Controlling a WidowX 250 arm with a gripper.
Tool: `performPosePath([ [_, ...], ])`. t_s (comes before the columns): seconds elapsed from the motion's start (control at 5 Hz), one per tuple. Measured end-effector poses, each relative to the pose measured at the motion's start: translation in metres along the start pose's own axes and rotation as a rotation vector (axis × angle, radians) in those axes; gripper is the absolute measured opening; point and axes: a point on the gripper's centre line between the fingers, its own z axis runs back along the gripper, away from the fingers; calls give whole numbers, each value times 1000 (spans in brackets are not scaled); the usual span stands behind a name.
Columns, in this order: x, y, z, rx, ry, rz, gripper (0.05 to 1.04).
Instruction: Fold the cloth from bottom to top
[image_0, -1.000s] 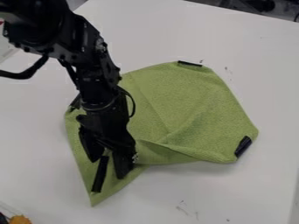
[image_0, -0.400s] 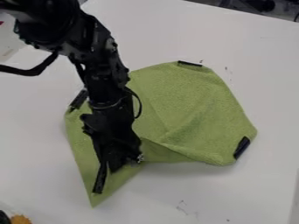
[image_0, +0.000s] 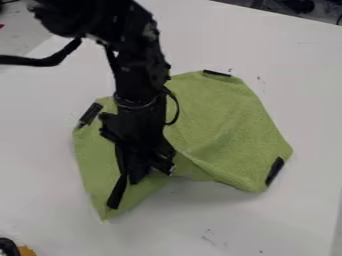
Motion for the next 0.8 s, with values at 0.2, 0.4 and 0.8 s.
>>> performPosePath([
  [0.2, 31, 5, 19, 72, 43, -116, 81],
  [0.4, 76, 15, 28, 91, 122, -294, 80],
  [0.8, 155, 20, 17, 56, 210, -604, 90],
])
